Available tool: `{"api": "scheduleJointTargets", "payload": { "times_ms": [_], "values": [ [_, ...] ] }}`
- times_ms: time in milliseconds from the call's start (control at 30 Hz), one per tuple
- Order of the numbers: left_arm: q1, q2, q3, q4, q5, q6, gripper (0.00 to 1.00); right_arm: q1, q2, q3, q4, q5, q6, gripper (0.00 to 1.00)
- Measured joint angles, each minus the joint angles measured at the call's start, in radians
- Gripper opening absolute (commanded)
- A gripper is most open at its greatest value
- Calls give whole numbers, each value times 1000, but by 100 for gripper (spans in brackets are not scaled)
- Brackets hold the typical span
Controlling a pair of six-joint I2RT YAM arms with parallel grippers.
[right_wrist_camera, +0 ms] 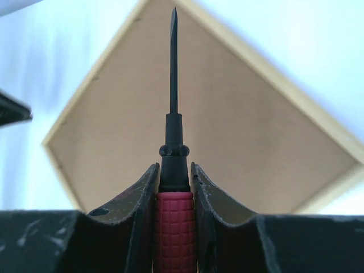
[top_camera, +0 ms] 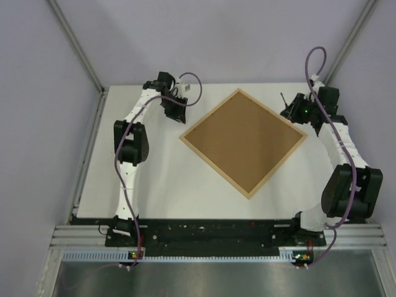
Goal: Take the photo out of the frame
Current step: Adjust the photo frame at the center of the board.
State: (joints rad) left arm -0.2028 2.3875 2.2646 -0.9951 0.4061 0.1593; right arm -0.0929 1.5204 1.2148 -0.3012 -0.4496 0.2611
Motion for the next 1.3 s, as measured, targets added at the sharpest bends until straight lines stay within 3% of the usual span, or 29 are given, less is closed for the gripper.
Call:
{"api": "scheduleJointTargets", "payload": {
  "times_ms": [200,367,633,967,1300],
  "values": [
    [-41,68,-80,11,28,-18,40,-183,-25,-119,-21,178,13,0],
    [-53,41,-135,50,25,-19,41,-248,-24,-190,-40,307,21,0],
    [-68,-42,-296,89,49,-19,41,-248,54,-208,-27,432,18,0],
    [-97,-130,-458,87,78,-19,41,-231,206,-206,-10,446,9,0],
    [-149,-255,-704,27,126,9,38,-63,291,-115,34,461,-26,0]
  ]
}}
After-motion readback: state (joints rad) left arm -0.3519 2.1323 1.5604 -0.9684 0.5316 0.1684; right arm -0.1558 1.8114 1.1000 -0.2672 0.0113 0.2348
